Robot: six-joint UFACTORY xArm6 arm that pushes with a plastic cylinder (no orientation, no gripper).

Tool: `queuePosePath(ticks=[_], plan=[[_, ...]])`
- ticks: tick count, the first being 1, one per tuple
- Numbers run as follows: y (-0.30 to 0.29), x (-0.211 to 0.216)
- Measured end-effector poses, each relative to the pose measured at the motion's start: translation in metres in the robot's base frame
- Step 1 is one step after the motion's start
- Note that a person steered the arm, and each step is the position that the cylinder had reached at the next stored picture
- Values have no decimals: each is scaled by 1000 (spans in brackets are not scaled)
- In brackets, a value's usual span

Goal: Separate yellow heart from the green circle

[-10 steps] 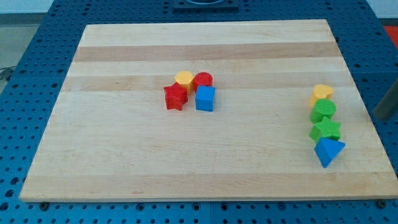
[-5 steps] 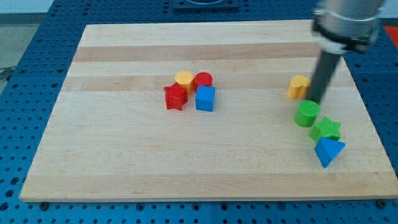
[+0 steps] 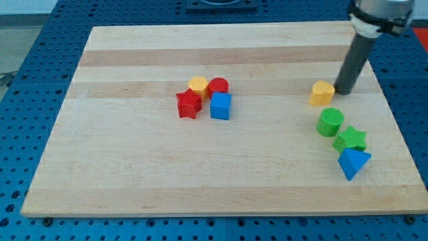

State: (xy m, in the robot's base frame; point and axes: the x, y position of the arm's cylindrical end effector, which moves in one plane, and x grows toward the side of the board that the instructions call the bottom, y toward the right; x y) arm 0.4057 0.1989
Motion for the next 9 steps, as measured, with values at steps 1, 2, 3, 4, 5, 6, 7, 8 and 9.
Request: queuePosePath(ticks=[1, 2, 3, 4, 5, 6, 7, 8, 9], plan=[[-11, 3], [-42, 11], [-47, 11], [-79, 23], [-129, 41], [-135, 41], [-148, 41], [-121, 38], [-110, 47]])
